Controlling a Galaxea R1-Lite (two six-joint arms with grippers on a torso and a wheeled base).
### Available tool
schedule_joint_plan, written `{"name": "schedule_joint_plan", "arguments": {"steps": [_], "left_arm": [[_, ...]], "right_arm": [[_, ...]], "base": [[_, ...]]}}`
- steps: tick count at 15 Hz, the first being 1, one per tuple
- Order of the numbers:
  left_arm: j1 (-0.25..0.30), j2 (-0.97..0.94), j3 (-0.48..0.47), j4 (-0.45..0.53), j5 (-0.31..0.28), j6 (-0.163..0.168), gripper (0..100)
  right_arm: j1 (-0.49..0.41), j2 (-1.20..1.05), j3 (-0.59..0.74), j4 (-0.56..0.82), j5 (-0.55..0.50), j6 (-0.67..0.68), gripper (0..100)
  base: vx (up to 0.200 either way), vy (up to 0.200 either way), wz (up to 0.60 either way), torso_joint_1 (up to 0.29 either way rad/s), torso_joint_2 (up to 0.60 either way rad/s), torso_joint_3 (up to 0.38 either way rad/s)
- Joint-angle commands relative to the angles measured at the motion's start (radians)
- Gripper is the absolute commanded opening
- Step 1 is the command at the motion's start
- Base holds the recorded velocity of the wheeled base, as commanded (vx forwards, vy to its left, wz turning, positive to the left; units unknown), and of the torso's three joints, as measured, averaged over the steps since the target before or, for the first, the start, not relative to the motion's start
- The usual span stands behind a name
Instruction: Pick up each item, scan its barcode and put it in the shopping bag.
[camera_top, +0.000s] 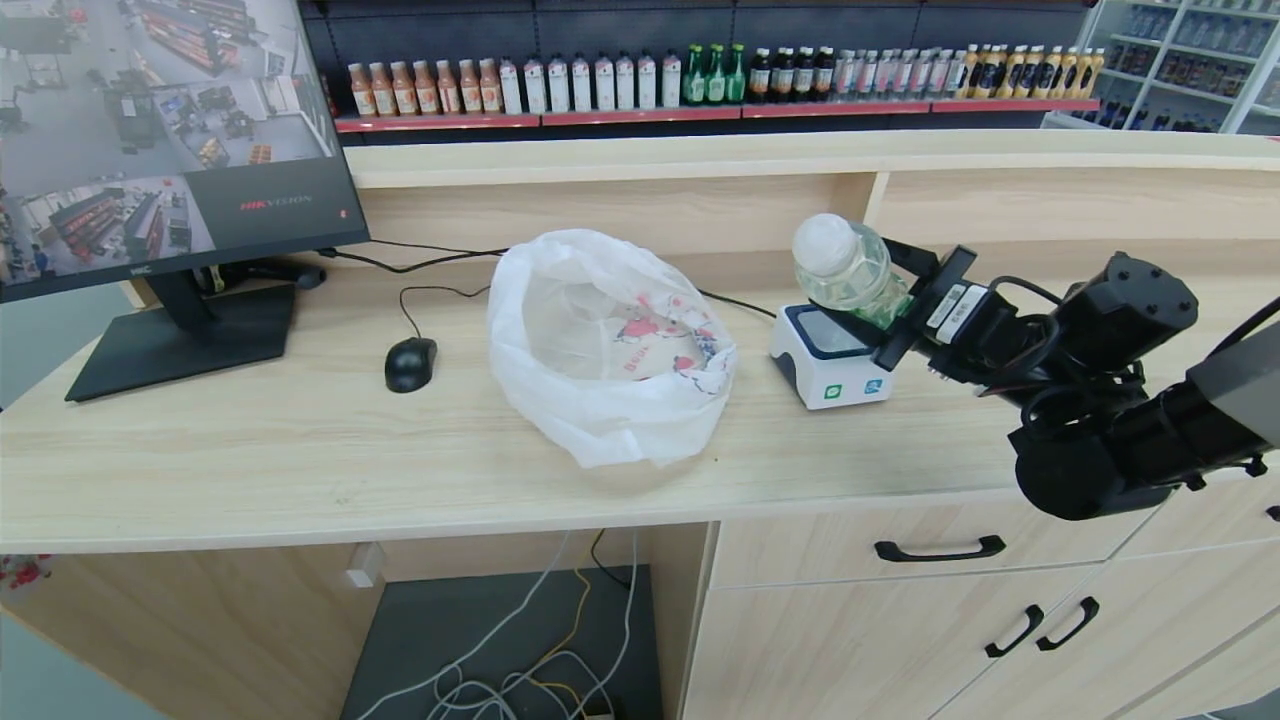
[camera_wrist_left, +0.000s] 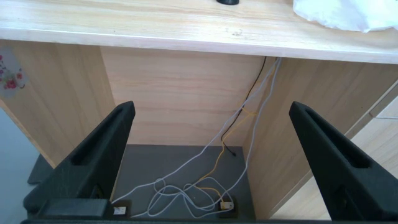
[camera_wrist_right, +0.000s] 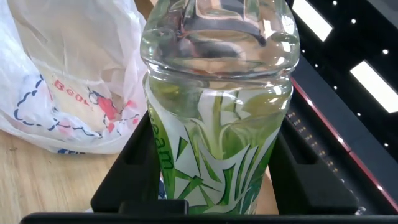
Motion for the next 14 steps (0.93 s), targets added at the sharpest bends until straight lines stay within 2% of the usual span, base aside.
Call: {"name": "schedule_joint_plan", "arguments": {"steps": [1, 10, 14], "left_arm": [[0.0, 0.0, 0.0, 0.0, 0.0, -0.001, 100], [0.0, 0.0, 0.0, 0.0, 0.0, -0.001, 100], [0.0, 0.0, 0.0, 0.0, 0.0, -0.001, 100]], "right_arm": [[0.002, -0.002, 0.003, -0.001, 0.0, -0.004, 0], [0.003, 0.003, -0.002, -0.001, -0.009, -0.005, 0], [0.013, -0.036, 0.006, -0.001, -0.047, 0.018, 0]], "base": [[0.0, 0.0, 0.0, 0.0, 0.0, 0.0], [0.0, 0.0, 0.0, 0.0, 0.0, 0.0], [0.0, 0.0, 0.0, 0.0, 0.0, 0.0]]}}
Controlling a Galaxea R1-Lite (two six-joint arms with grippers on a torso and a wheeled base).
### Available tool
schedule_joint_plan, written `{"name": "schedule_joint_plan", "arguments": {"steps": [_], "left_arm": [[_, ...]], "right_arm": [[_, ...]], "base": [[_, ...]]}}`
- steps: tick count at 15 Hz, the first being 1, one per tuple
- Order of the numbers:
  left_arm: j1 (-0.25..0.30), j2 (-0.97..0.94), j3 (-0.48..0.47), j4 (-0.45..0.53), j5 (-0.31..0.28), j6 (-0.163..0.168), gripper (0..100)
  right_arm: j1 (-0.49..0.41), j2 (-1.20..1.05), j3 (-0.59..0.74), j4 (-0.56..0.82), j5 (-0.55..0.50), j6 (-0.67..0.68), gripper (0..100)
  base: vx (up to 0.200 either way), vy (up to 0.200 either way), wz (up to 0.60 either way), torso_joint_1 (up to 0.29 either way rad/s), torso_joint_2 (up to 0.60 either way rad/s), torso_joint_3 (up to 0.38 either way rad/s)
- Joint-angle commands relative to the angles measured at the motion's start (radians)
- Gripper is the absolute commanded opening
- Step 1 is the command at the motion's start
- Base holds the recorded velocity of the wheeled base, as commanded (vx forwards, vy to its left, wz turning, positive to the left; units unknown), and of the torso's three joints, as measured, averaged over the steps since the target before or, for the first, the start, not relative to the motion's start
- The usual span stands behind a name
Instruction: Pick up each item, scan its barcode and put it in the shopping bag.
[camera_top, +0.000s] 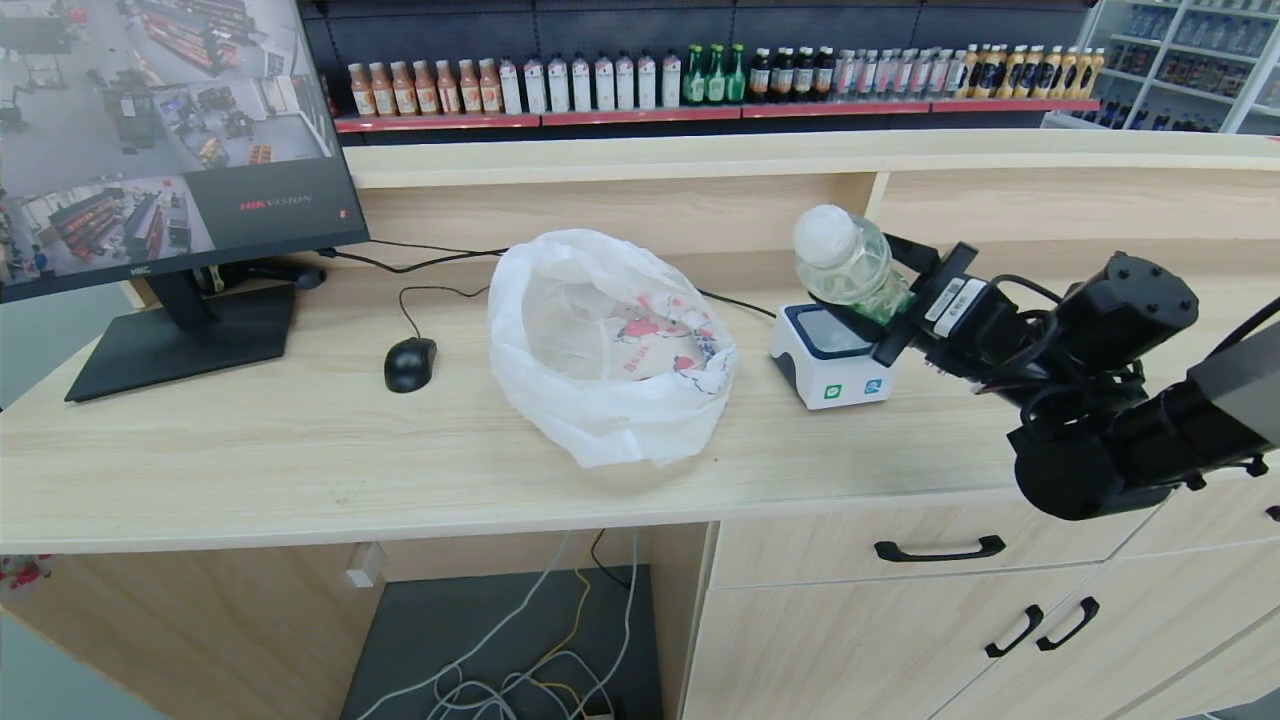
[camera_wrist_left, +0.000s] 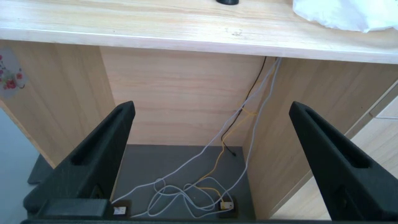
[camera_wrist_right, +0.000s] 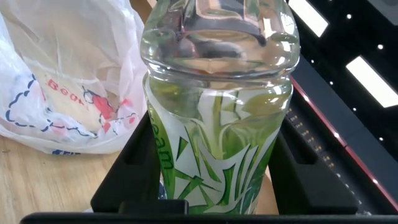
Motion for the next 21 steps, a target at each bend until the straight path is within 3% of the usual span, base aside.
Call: {"name": "schedule_joint_plan", "arguments": {"steps": [1, 5, 9, 14, 16, 20, 21], "left_arm": [[0.0, 0.0, 0.0, 0.0, 0.001, 0.0, 100], [0.0, 0.0, 0.0, 0.0, 0.001, 0.0, 100], [0.0, 0.0, 0.0, 0.0, 0.001, 0.0, 100], [0.0, 0.0, 0.0, 0.0, 0.001, 0.001, 100], [0.0, 0.0, 0.0, 0.0, 0.001, 0.0, 100], [0.0, 0.0, 0.0, 0.0, 0.001, 0.0, 100], [0.0, 0.0, 0.0, 0.0, 0.001, 0.0, 100]], "right_arm": [[0.019, -0.046, 0.018, -0.001, -0.025, 0.029, 0], [0.113, -0.152, 0.107, -0.001, -0.111, 0.082, 0], [0.13, -0.261, 0.268, -0.001, -0.214, 0.162, 0], [0.179, -0.358, 0.368, -0.001, -0.344, 0.406, 0], [0.219, -0.351, 0.377, -0.001, -0.534, 0.56, 0], [0.246, -0.33, 0.368, -0.001, -0.844, 0.718, 0], [0.257, -0.328, 0.366, -0.001, -0.853, 0.718, 0]], "base": [[0.0, 0.0, 0.0, 0.0, 0.0, 0.0], [0.0, 0.0, 0.0, 0.0, 0.0, 0.0], [0.0, 0.0, 0.0, 0.0, 0.0, 0.0], [0.0, 0.0, 0.0, 0.0, 0.0, 0.0], [0.0, 0.0, 0.0, 0.0, 0.0, 0.0], [0.0, 0.0, 0.0, 0.0, 0.0, 0.0], [0.0, 0.0, 0.0, 0.0, 0.0, 0.0]]}}
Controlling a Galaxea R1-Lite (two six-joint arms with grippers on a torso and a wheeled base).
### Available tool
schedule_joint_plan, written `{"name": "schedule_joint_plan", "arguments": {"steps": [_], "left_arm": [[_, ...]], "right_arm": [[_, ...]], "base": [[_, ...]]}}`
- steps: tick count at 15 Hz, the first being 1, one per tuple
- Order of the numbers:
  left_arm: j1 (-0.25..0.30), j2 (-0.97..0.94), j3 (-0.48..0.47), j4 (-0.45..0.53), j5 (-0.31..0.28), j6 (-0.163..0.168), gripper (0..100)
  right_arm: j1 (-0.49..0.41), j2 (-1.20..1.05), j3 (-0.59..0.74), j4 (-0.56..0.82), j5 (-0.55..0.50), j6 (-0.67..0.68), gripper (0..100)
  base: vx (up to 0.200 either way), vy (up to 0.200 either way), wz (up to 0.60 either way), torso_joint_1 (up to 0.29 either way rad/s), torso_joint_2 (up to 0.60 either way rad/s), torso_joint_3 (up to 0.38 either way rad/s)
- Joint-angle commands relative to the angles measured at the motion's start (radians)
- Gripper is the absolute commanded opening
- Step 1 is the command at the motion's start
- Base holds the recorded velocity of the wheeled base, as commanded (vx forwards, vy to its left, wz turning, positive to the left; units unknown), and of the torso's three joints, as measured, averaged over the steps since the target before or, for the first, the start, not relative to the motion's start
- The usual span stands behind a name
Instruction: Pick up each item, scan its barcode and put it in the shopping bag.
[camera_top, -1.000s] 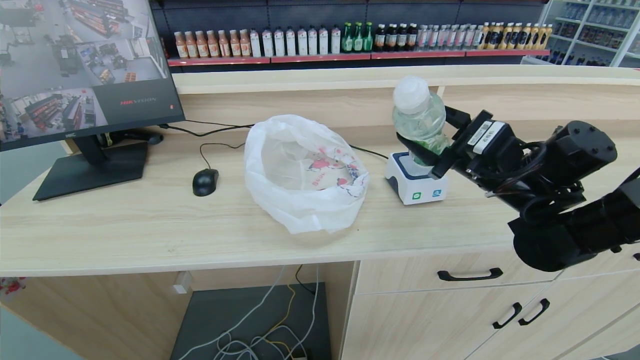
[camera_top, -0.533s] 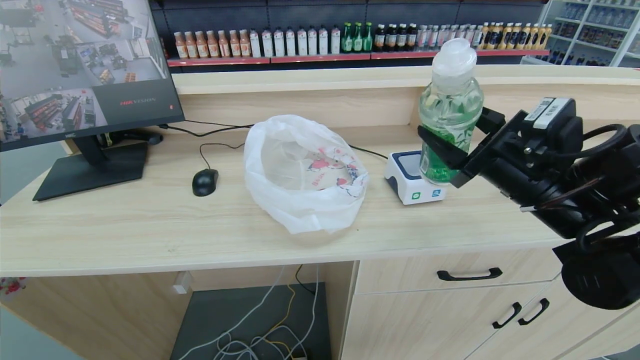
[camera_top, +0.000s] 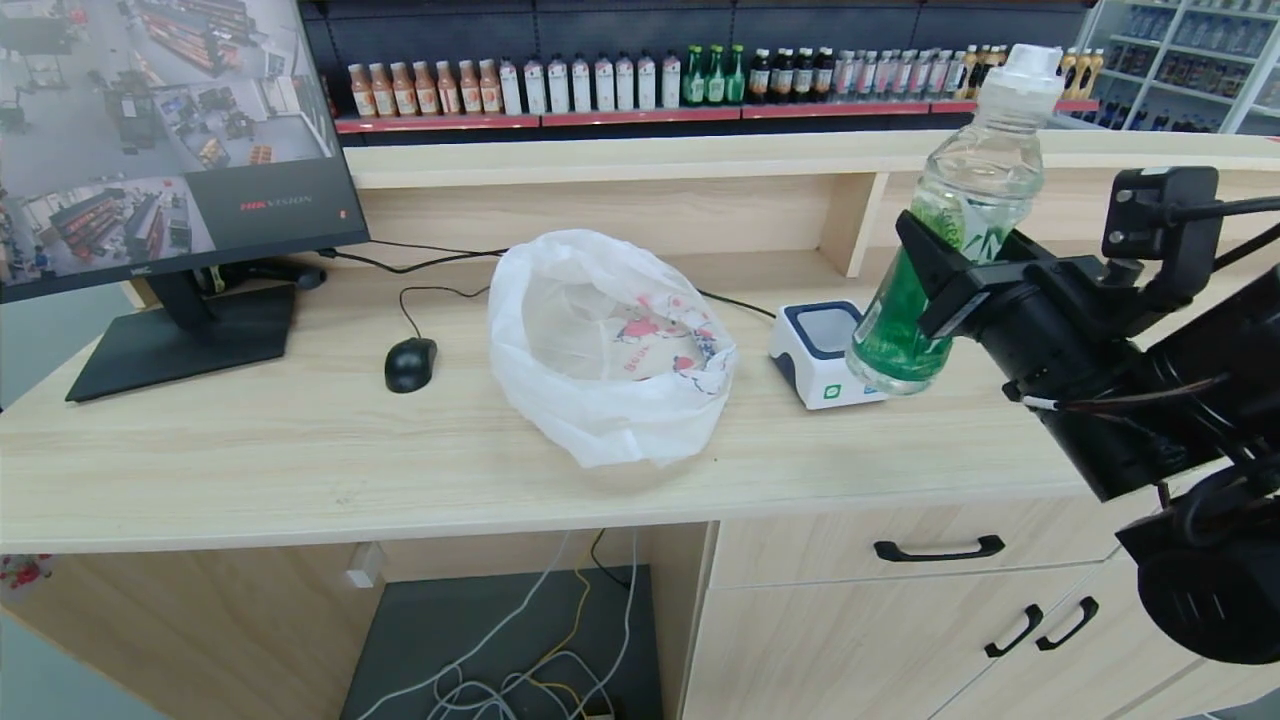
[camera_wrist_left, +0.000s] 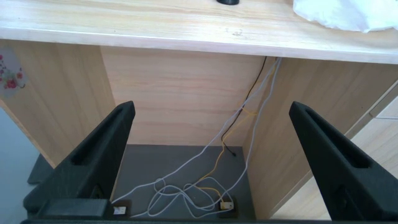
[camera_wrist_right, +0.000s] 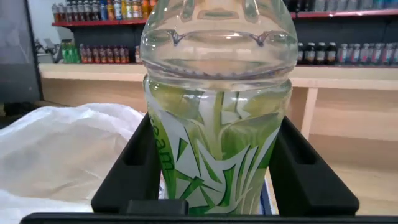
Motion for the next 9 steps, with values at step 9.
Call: {"name": "schedule_joint_plan", "arguments": {"steps": [9], "left_arm": [[0.0, 0.0, 0.0, 0.0, 0.001, 0.0, 100]], "right_arm": [[-0.024, 0.068, -0.126, -0.002, -0.006, 0.014, 0]], "base": [[0.0, 0.044, 0.0, -0.002, 0.0, 0.001]]}}
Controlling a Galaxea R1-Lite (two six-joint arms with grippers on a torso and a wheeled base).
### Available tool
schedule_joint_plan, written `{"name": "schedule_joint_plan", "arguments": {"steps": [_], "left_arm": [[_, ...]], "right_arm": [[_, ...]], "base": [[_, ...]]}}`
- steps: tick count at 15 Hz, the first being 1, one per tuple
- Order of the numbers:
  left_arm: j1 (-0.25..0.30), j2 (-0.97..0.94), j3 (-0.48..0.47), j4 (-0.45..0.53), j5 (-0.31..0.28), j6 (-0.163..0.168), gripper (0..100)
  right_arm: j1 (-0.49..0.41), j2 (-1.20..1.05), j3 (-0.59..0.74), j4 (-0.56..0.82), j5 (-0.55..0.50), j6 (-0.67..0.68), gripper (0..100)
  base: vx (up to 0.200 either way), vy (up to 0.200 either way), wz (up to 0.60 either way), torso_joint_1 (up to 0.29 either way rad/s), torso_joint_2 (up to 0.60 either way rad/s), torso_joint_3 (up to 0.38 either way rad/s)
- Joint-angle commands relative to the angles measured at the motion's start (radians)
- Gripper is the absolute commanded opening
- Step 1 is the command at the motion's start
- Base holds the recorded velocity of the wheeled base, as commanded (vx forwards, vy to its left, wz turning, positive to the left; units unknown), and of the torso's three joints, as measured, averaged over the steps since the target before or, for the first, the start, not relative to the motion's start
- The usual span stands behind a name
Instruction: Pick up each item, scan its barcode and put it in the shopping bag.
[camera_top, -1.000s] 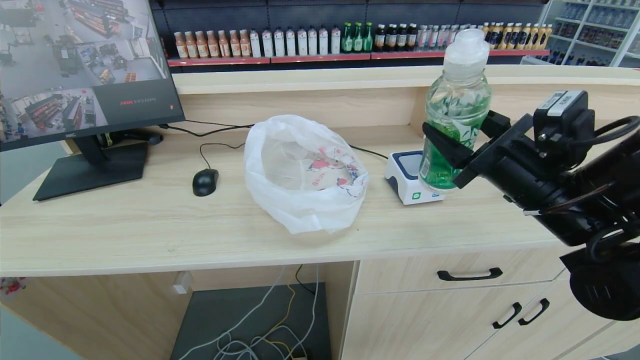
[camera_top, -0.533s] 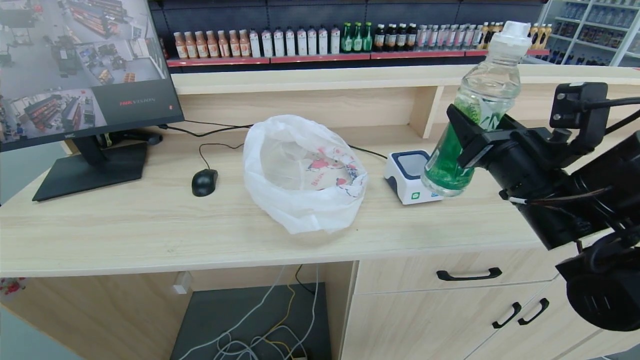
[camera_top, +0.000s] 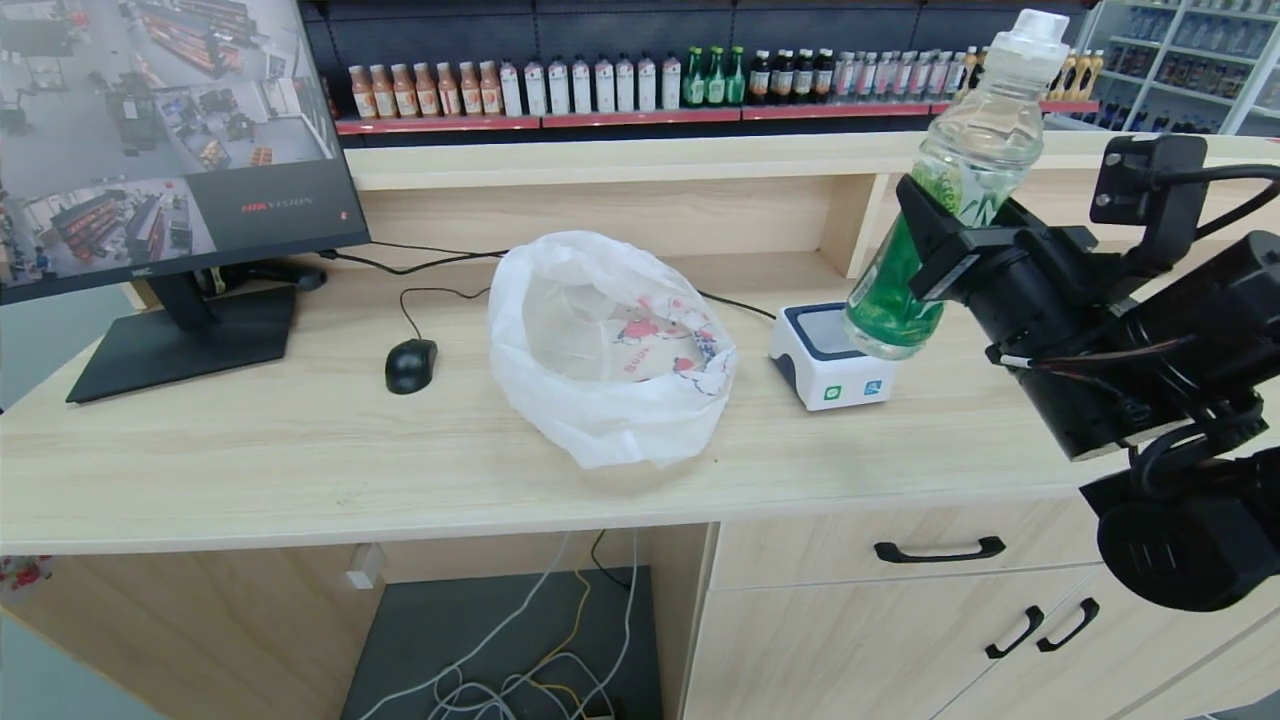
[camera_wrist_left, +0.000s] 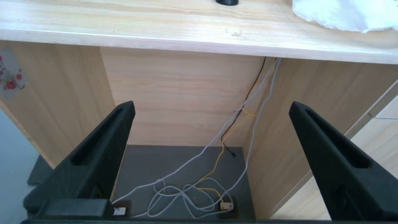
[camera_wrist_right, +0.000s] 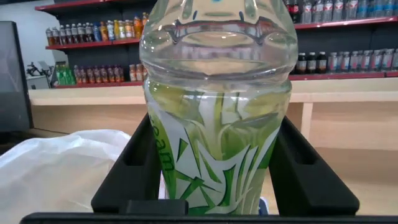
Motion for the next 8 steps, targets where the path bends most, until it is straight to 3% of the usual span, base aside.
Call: {"name": "schedule_joint_plan", "arguments": {"steps": [1, 3, 8], "left_arm": [[0.0, 0.0, 0.0, 0.0, 0.001, -0.002, 100], [0.0, 0.0, 0.0, 0.0, 0.001, -0.004, 100], [0.0, 0.0, 0.0, 0.0, 0.001, -0.004, 100]], "right_arm": [[-0.022, 0.013, -0.006, -0.001, 0.001, 0.006, 0], [-0.064, 0.011, -0.003, -0.001, 0.001, 0.009, 0], [-0.059, 0.009, 0.003, -0.001, 0.001, 0.012, 0]], "base": [[0.0, 0.2, 0.0, 0.002, 0.0, 0.002], [0.0, 0.2, 0.0, 0.005, 0.01, -0.005], [0.0, 0.2, 0.0, 0.005, 0.0, 0.002]]}}
